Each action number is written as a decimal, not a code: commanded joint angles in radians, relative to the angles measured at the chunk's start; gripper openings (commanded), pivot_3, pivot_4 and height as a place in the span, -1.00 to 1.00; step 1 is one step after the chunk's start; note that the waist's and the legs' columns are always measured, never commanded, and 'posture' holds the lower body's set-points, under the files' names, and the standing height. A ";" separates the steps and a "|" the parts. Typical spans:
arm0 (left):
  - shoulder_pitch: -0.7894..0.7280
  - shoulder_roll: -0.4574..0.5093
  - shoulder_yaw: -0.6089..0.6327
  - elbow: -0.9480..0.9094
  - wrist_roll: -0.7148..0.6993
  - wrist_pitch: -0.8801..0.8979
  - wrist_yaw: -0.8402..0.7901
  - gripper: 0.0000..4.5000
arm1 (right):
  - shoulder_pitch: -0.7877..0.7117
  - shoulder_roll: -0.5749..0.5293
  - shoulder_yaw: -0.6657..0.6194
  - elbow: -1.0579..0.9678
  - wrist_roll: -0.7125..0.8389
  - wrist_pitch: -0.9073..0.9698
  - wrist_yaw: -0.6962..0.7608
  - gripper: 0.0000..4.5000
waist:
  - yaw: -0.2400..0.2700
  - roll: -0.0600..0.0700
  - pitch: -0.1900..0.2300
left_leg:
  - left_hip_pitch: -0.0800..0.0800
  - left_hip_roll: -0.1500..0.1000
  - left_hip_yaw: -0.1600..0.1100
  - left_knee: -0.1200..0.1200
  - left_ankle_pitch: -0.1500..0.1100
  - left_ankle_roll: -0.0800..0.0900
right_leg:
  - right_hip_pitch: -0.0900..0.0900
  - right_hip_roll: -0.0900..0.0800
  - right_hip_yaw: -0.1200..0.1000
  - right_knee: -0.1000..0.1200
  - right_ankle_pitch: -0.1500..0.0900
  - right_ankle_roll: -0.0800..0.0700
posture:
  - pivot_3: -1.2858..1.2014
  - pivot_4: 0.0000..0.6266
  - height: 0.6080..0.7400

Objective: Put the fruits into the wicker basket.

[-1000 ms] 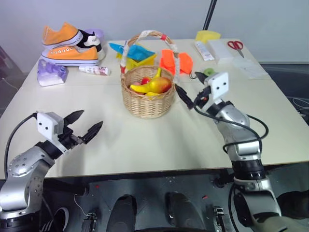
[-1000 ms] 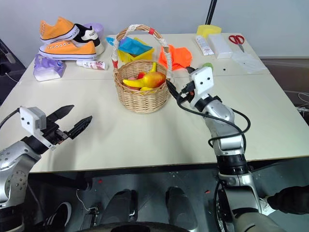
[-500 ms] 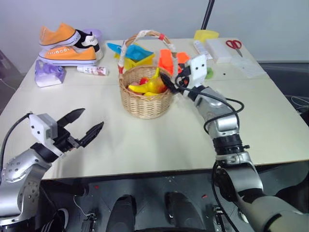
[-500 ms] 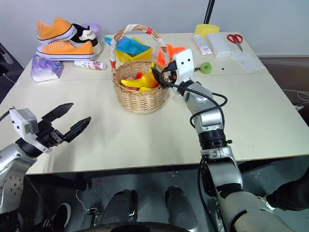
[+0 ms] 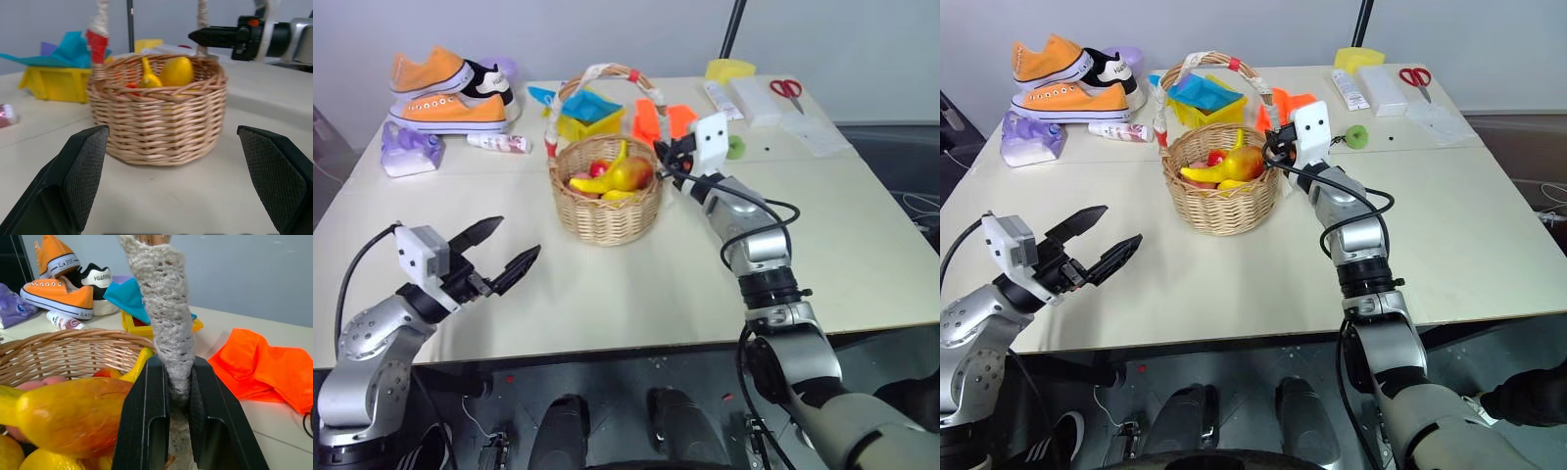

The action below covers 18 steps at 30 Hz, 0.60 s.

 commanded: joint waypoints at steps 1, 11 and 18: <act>-0.038 0.004 -0.017 -0.007 -0.009 -0.010 -0.003 1.00 | 0.019 -0.056 -0.090 -0.168 0.048 -0.008 -0.005 -0.98 | 0.003 0.000 0.000 | -0.001 0.000 0.000 0.000 0.000 0.000 | 0.000 0.000 0.000 0.000 0.000 0.000 | 0.03 -0.52 1.00; -0.263 -0.022 -0.167 0.158 0.017 -0.035 -0.102 1.00 | 0.300 -0.305 -0.408 -0.404 -0.007 0.063 -0.217 -0.98 | 0.024 0.001 0.000 | -0.001 -0.001 0.000 0.000 0.000 0.000 | 0.000 0.000 0.000 -0.002 0.000 0.000 | 0.03 -0.52 1.00; -0.369 -0.053 -0.328 0.288 0.086 -0.120 -0.271 1.00 | 0.488 -0.304 -0.570 -0.629 -0.040 0.144 -0.384 -0.98 | 0.005 0.009 0.000 | 0.000 -0.001 0.002 0.000 0.000 0.001 | 0.000 0.002 0.003 -0.002 0.000 0.000 | 0.03 -0.52 1.00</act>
